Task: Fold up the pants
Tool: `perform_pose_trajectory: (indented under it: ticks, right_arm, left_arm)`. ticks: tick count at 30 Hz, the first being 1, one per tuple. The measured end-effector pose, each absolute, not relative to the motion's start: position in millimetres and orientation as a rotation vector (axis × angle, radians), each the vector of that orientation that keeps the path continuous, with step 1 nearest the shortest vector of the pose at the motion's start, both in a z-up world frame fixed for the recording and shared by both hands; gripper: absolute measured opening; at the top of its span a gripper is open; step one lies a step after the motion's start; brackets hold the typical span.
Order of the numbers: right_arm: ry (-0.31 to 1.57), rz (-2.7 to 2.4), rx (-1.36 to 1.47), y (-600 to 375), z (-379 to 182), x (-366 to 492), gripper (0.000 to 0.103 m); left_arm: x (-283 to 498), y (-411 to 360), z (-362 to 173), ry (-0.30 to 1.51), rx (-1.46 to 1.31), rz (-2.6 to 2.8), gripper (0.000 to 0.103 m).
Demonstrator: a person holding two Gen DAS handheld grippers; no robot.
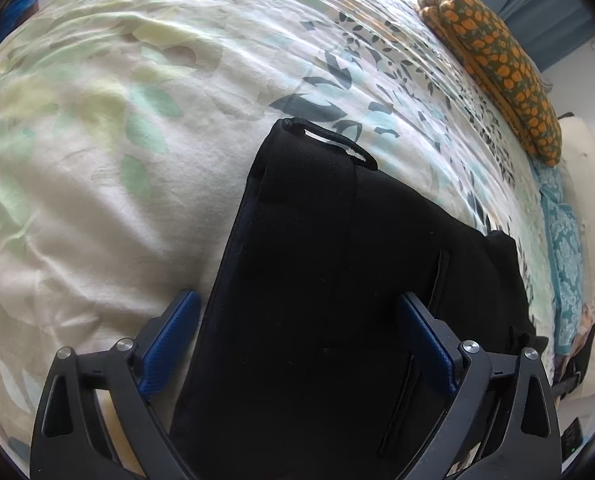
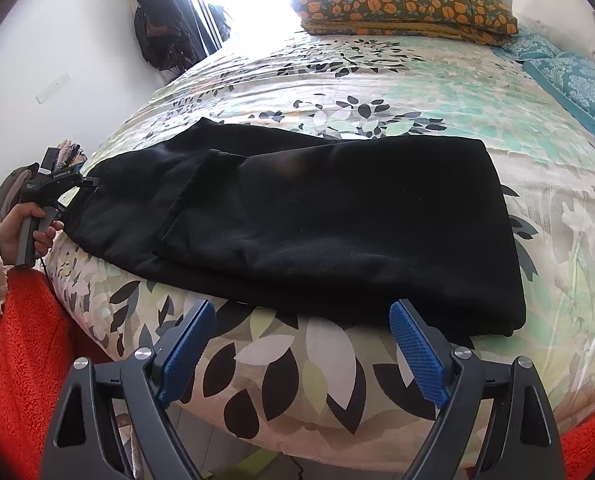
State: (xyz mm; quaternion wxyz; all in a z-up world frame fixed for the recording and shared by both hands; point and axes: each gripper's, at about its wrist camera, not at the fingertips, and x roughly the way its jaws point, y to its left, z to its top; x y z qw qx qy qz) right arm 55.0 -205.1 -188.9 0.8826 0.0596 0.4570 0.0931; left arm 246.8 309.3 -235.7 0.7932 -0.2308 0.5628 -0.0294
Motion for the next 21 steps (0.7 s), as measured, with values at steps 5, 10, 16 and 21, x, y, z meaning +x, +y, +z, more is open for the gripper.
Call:
perform_pose_trajectory:
  ticks: [5,10,16,21]
  right_arm:
    - [0.938,0.188,0.133,-206.5,-186.0,55.0,0.089]
    - [0.936,0.185,0.147,-208.4,-185.8,55.7,0.089]
    - [0.929,0.182,0.151,-210.3,-183.9,54.5,0.089]
    - [0.926,0.177,0.168,-214.9,-183.7,55.0,0.089]
  left_arm:
    - [249.2,313.3,-236.7,1.223,-0.522,-0.077,0.099]
    - [247.9,311.4,-236.9,1.218,-0.513,-0.065,0.1]
    - [247.5,308.6,-230.3,1.226,-0.495,-0.099,0.084]
    - [238.9,303.1,-212.1,1.184,-0.47,-0.119,0.034]
